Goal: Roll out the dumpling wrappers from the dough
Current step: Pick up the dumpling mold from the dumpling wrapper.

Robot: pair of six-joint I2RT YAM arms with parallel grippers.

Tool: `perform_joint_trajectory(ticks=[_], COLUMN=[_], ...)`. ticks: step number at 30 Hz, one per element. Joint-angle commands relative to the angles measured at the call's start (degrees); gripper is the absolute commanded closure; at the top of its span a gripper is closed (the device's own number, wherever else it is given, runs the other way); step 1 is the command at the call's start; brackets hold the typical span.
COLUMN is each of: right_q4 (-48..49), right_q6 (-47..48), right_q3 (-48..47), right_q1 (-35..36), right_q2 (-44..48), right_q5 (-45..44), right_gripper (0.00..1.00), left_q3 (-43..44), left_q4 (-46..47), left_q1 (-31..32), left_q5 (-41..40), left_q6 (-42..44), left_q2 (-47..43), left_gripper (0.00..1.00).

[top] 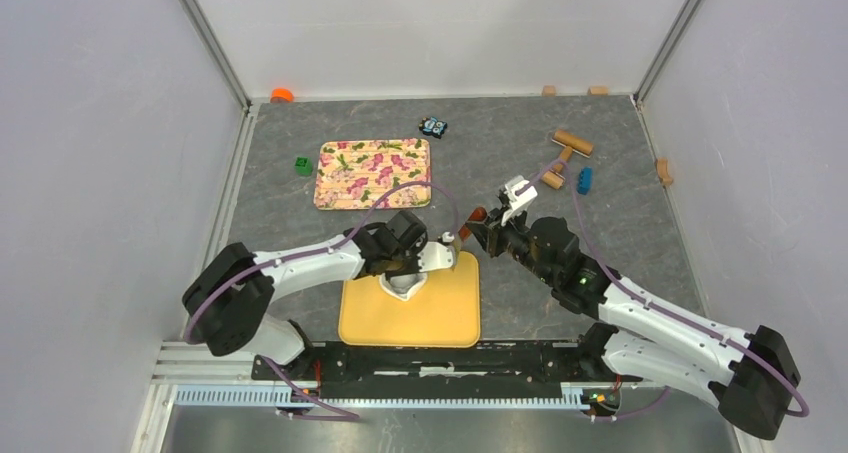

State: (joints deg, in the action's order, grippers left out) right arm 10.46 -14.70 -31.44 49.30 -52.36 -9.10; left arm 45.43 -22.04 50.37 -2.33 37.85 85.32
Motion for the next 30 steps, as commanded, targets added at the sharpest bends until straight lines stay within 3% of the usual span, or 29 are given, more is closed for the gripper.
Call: perform_joint_trajectory(ticks=[1, 5, 8, 11, 14, 18, 21, 24, 28, 30], right_q4=[2.5, 2.4, 2.6, 2.4, 2.4, 3.1, 3.2, 3.0, 2.9, 2.4], right_q6=[0.4, 0.0, -0.1, 0.0, 0.3, 0.8, 0.7, 0.5, 0.3, 0.3], right_q3=[0.3, 0.3, 0.3, -0.1, -0.4, -0.3, 0.0, 0.3, 0.1, -0.4], right_q1=[0.2, 0.2, 0.2, 0.2, 0.2, 0.2, 0.2, 0.2, 0.2, 0.2], right_q2=[2.4, 2.6, 2.6, 2.2, 1.6, 1.4, 1.6, 2.2, 2.7, 2.7], right_q5=[-0.5, -0.5, -0.7, -0.9, -0.8, -0.7, -0.7, -0.9, -1.2, -1.3], right_gripper=[1.0, 1.0, 1.0, 1.0, 1.0, 1.0, 1.0, 1.0, 1.0, 1.0], left_q3=[-5.4, 0.4, 3.4, 3.3, -1.6, -4.4, -5.6, -1.5, 2.4, 3.3], left_q4=[-7.9, -11.1, -11.3, -11.3, -7.9, -5.5, -4.7, -9.3, -11.1, -12.5], left_q1=[-4.1, 1.3, 7.5, 8.1, 4.3, -7.7, -9.2, -4.9, 7.1, 8.9], left_q5=[-6.8, 3.5, 6.3, 5.8, -3.2, -8.2, -8.0, 0.1, 5.7, 8.1], left_q6=[6.2, 1.8, 0.2, 0.5, 3.8, 8.6, 9.7, 4.3, -1.1, -1.5], left_q2=[0.8, 2.9, 5.1, 7.1, 5.8, 3.9, 3.8, 4.3, 3.3, 3.4], left_gripper=[0.98, 0.98, 0.98, 0.98, 0.98, 0.98, 0.98, 0.98, 0.98, 0.98])
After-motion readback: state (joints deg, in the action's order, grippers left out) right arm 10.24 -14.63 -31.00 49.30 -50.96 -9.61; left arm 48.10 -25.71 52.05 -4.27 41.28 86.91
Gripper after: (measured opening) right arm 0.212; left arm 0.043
